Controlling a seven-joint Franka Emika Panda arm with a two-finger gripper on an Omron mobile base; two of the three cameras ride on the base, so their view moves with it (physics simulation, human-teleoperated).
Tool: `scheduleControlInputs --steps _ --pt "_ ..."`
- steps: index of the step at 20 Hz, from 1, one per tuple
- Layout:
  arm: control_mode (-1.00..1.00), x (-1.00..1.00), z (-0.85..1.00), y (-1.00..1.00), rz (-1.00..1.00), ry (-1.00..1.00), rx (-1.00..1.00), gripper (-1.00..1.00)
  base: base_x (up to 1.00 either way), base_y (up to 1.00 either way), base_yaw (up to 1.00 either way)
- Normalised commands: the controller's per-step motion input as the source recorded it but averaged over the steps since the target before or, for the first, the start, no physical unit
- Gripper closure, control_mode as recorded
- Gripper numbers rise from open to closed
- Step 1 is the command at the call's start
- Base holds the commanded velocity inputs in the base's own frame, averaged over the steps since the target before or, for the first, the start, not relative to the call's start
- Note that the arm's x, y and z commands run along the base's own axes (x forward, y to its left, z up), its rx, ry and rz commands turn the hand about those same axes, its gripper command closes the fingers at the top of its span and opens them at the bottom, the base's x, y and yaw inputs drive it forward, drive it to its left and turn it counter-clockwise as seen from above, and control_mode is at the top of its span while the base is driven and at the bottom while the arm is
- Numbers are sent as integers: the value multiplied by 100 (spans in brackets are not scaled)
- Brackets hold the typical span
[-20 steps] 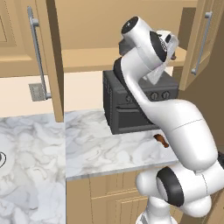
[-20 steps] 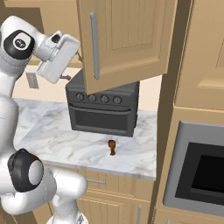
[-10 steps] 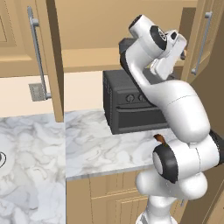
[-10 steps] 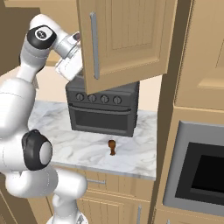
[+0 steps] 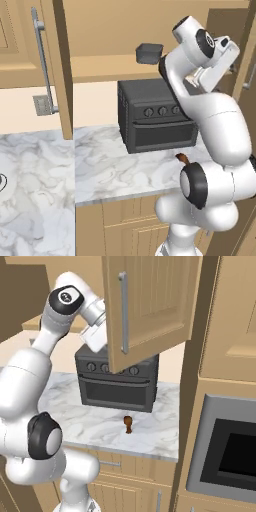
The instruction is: Retrieve the tupperware from the cabinet, then place the raw meat into the tupperware to avoid contamination.
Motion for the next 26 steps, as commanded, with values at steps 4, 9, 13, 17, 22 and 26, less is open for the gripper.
scheduleControlInputs --steps 4,9,13,17,22,26 --pt "-100 -37 0 -81 0 -13 5 -100 0 0 0" --pt "-100 -18 -5 -69 1 -10 4 -100 0 0 0" --pt "-100 -5 -12 -53 2 -8 1 -100 0 0 0" --pt "-100 0 -15 -46 3 -6 0 -100 0 0 0" --pt "-100 3 -18 -48 5 -5 0 -100 0 0 0" --pt "-100 0 -8 -24 4 -4 0 -100 0 0 0"
